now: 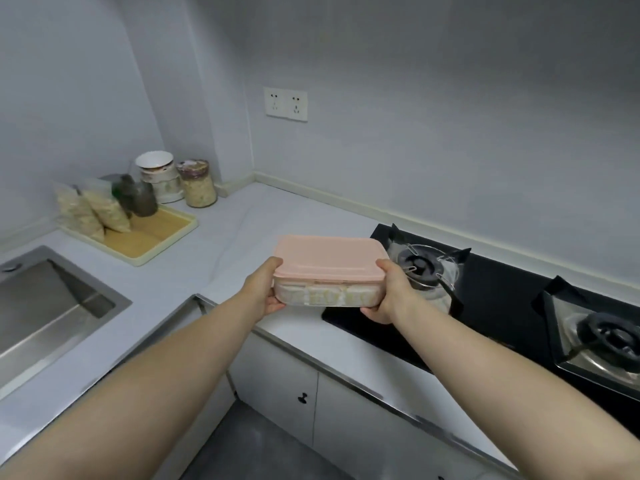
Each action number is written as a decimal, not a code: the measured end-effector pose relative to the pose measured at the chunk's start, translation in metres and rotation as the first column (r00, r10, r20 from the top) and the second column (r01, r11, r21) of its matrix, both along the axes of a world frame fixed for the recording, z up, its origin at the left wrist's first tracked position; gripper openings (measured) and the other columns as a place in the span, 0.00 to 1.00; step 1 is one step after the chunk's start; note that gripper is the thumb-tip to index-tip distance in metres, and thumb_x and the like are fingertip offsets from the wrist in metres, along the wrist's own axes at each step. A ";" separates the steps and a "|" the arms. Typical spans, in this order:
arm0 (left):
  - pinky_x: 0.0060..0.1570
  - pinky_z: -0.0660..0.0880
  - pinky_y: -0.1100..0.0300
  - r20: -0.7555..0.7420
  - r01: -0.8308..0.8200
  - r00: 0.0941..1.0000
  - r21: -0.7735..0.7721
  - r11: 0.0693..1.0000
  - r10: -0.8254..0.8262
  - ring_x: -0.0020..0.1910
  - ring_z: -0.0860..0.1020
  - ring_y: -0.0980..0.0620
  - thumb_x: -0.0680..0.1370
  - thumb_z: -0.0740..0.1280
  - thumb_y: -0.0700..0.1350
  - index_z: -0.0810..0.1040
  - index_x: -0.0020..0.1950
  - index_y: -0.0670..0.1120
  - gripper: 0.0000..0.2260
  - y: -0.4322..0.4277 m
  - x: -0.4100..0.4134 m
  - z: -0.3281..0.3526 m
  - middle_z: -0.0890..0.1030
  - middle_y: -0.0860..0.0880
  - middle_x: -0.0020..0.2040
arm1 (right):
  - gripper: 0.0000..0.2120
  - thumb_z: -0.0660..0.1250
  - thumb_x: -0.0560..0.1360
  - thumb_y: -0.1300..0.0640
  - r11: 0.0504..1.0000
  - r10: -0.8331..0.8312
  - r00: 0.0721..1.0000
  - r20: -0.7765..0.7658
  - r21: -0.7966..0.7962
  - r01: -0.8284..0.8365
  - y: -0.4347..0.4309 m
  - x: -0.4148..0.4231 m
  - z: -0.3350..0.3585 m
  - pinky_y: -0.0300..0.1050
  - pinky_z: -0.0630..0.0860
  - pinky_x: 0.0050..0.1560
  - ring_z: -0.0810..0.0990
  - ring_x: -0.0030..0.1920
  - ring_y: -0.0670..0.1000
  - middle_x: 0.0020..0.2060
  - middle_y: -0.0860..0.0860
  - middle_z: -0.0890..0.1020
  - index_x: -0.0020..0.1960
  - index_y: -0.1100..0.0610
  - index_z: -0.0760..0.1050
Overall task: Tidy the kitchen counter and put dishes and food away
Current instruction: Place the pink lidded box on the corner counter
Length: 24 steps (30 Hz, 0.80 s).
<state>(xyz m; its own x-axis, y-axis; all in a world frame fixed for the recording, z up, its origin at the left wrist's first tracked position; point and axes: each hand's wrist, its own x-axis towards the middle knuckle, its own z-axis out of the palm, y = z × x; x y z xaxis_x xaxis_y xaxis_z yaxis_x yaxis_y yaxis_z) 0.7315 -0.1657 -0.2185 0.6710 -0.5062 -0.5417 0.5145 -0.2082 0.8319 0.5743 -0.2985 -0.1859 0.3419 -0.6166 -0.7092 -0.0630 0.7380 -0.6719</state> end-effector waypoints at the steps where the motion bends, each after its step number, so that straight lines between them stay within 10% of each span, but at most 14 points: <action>1: 0.39 0.75 0.56 0.008 -0.006 1.000 0.013 1.000 0.006 0.40 0.78 0.47 0.77 0.62 0.54 0.71 0.57 0.46 0.15 -0.001 0.011 0.000 0.78 0.44 0.44 | 0.18 0.67 0.71 0.43 1.000 0.015 1.000 0.005 0.005 -0.015 -0.004 0.010 -0.001 0.51 0.72 0.58 0.78 0.46 0.55 0.41 0.52 0.78 0.55 0.53 0.73; 5: 0.36 0.76 0.57 0.052 -0.059 0.997 0.057 0.997 0.056 0.38 0.78 0.47 0.77 0.62 0.54 0.71 0.57 0.45 0.15 -0.007 0.072 0.007 0.78 0.43 0.43 | 0.13 0.68 0.72 0.46 0.997 0.072 0.996 0.044 0.037 -0.074 -0.021 0.076 -0.001 0.50 0.75 0.46 0.78 0.39 0.54 0.40 0.52 0.79 0.47 0.55 0.73; 24: 0.37 0.78 0.51 -0.093 -0.095 0.990 0.120 0.988 0.107 0.37 0.77 0.42 0.78 0.63 0.49 0.68 0.60 0.42 0.15 -0.008 0.288 -0.040 0.76 0.39 0.42 | 0.12 0.67 0.75 0.50 0.968 0.239 0.971 0.004 0.076 -0.239 -0.058 0.319 -0.044 0.58 0.76 0.56 0.78 0.40 0.57 0.43 0.56 0.77 0.50 0.58 0.71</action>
<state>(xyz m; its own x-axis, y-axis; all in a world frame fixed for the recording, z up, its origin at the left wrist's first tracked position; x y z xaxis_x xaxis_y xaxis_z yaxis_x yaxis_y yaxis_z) 1.0197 -0.1738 -0.2589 0.6554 -0.3691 -0.6589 0.6166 -0.2424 0.7491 0.8935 -0.3566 -0.2300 0.4690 -0.4624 -0.7525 -0.2471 0.7493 -0.6144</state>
